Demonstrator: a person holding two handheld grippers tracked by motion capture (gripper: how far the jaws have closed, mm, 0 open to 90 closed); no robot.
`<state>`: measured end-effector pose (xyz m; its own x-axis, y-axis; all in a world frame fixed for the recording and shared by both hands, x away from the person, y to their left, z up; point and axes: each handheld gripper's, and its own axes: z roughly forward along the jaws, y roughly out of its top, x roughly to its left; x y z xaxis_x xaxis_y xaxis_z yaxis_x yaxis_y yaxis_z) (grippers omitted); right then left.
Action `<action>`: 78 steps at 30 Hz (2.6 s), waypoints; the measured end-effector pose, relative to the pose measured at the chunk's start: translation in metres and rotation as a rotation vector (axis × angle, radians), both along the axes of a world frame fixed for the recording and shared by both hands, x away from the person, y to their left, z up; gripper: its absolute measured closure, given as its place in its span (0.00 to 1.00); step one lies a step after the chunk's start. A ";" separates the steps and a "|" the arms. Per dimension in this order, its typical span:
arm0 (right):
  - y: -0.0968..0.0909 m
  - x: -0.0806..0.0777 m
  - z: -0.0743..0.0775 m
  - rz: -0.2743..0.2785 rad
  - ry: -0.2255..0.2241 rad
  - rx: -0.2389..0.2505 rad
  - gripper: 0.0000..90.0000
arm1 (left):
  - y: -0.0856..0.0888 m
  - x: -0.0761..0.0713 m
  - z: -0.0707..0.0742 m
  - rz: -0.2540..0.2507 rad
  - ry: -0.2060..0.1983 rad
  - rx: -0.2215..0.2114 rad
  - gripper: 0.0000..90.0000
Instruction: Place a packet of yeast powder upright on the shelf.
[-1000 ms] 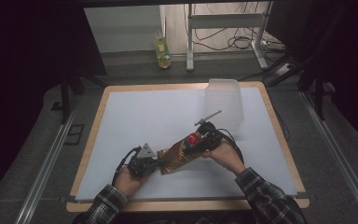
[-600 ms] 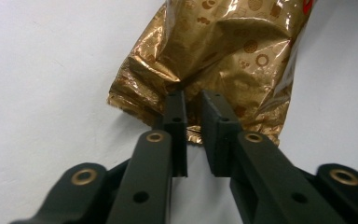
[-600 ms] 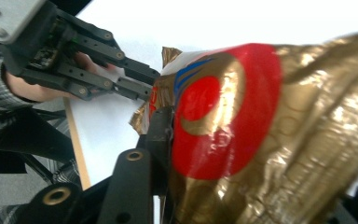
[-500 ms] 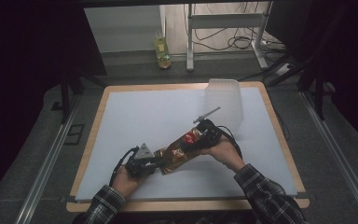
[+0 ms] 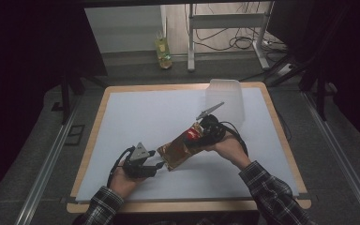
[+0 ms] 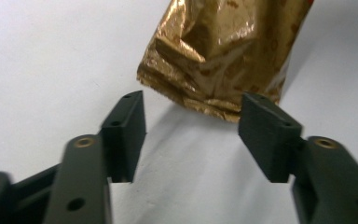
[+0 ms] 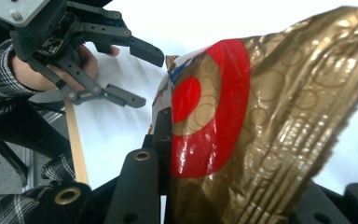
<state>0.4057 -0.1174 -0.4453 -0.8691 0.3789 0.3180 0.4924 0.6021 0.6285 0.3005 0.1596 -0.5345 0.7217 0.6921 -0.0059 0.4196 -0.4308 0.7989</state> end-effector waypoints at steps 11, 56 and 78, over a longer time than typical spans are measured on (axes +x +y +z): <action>-0.010 0.006 0.014 0.016 -0.052 0.002 0.78 | 0.000 0.000 0.000 0.020 -0.039 0.012 0.20; -0.053 0.052 0.095 -0.041 -0.344 -0.037 0.79 | 0.001 0.000 -0.004 0.012 -0.083 0.068 0.01; -0.090 0.083 0.109 -0.148 -0.420 -0.092 0.79 | 0.003 0.001 -0.005 0.036 -0.107 0.075 0.00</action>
<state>0.4883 -0.2079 -0.3365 -0.8501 0.5185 -0.0918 0.2905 0.6073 0.7394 0.3013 0.1627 -0.5391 0.6904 0.7130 0.1226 0.3496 -0.4771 0.8063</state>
